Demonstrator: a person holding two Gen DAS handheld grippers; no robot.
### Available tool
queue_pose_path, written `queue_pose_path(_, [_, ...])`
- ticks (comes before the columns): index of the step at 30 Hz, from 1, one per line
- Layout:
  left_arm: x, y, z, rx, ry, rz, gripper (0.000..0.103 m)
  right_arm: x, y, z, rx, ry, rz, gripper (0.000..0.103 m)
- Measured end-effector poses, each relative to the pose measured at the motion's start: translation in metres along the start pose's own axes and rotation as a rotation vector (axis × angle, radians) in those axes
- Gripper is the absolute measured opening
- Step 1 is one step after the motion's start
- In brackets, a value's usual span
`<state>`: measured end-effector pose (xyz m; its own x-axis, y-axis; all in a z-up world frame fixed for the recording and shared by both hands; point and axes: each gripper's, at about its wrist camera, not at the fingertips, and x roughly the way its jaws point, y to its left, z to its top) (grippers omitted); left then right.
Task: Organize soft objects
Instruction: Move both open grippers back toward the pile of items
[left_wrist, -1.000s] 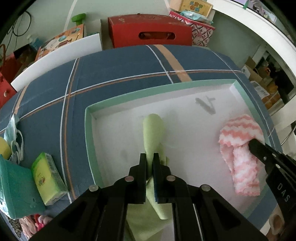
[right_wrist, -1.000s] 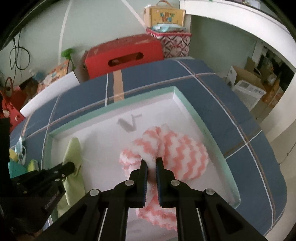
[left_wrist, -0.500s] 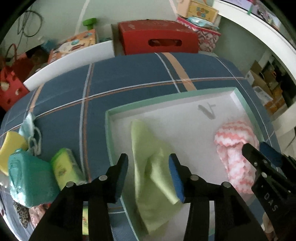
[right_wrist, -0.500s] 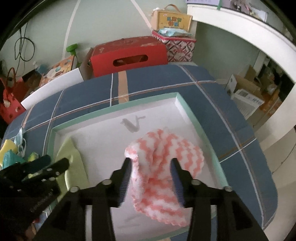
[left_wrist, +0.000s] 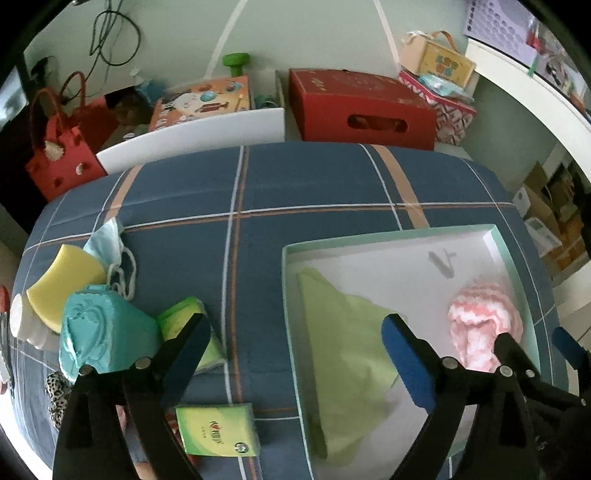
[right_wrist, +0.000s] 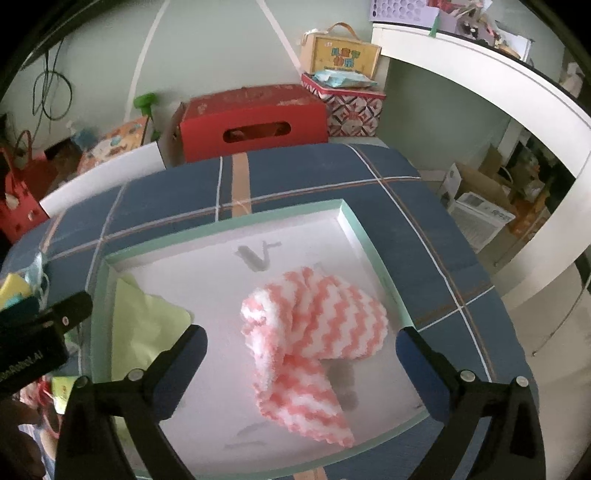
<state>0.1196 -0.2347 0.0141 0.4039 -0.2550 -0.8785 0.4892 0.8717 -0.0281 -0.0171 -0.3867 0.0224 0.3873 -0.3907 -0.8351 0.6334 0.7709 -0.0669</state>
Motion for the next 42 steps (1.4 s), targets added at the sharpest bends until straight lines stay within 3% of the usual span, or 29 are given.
queue_pose_path(16, [-0.034, 0.038, -0.018, -0.035, -0.075, 0.038, 0.094, -0.013, 0.011, 0.001, 0.009, -0.015, 0.083, 0.103])
queue_pose_path(22, [-0.054, 0.063, -0.035, -0.041, -0.096, 0.080, 0.094, -0.021, 0.025, -0.003, -0.049, -0.002, 0.074, 0.103])
queue_pose_path(28, [-0.068, 0.104, -0.053, -0.109, -0.111, 0.071, 0.094, -0.034, 0.064, -0.006, -0.156, -0.021, 0.147, 0.103])
queue_pose_path(35, [-0.086, 0.160, -0.073, -0.168, -0.131, 0.141, 0.094, -0.047, 0.129, -0.018, -0.306, -0.041, 0.262, 0.103])
queue_pose_path(42, [-0.100, 0.232, -0.096, -0.327, -0.136, 0.177, 0.094, -0.053, 0.185, -0.037, -0.404, -0.029, 0.361, 0.103])
